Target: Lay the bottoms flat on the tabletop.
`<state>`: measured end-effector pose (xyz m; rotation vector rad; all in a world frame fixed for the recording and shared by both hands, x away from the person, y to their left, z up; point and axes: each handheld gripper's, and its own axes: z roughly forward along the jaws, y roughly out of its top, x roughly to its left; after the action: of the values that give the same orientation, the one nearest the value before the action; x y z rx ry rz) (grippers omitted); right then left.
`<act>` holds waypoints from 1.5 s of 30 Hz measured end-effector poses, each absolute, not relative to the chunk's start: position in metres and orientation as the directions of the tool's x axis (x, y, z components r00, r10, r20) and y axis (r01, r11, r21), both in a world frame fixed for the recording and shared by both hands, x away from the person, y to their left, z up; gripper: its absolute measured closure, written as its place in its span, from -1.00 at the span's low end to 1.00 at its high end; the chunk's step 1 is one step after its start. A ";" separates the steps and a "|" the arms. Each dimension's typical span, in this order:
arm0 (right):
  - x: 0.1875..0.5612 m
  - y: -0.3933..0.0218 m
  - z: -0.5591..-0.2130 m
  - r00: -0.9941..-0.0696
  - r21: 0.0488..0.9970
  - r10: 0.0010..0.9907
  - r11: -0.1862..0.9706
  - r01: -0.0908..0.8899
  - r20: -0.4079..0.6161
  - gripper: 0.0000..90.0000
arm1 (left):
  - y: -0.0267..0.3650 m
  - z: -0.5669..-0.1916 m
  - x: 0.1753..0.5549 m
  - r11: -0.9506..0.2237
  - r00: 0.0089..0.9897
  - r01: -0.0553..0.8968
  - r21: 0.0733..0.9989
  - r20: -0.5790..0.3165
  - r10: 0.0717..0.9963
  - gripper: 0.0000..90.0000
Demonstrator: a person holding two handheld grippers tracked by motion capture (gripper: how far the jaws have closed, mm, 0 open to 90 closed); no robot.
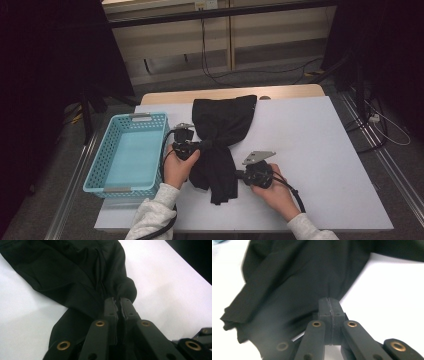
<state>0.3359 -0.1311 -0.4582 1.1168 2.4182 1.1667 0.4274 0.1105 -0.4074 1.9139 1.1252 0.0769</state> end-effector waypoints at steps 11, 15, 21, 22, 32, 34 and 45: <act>0.339 -0.125 -0.452 -0.639 0.771 0.762 0.347 0.535 0.101 0.30 | 0.112 -0.407 0.425 -0.186 0.579 0.676 0.713 -0.358 0.732 0.89; 0.338 -0.117 -0.460 -0.648 0.750 0.760 0.394 0.531 0.059 0.53 | 0.111 -0.405 0.424 -0.190 0.587 0.670 0.718 -0.355 0.727 0.89; 0.336 -0.125 -0.457 -0.676 0.731 0.732 0.414 0.542 0.087 1.00 | 0.109 -0.407 0.424 -0.199 0.602 0.667 0.718 -0.362 0.712 0.88; 0.335 -0.127 -0.456 -0.680 0.726 0.729 0.426 0.540 0.077 1.00 | 0.108 -0.407 0.423 -0.202 0.607 0.666 0.718 -0.364 0.706 0.87; 0.313 -0.159 -0.441 -0.673 0.726 0.739 0.449 0.521 0.026 1.00 | 0.086 -0.414 0.416 -0.278 0.669 0.644 0.712 -0.349 0.657 0.72; 0.310 -0.166 -0.440 -0.665 0.719 0.747 0.456 0.525 0.012 1.00 | 0.084 -0.415 0.416 -0.286 0.674 0.643 0.711 -0.348 0.652 0.69; 0.298 -0.192 -0.441 -0.615 0.697 0.787 0.467 0.543 -0.048 0.83 | 0.082 -0.419 0.417 -0.286 0.657 0.646 0.708 -0.324 0.681 -0.09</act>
<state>0.2980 -0.1921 -0.4409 1.1206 2.3562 0.9264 0.4170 0.0821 -0.4191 1.9994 1.0314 0.0509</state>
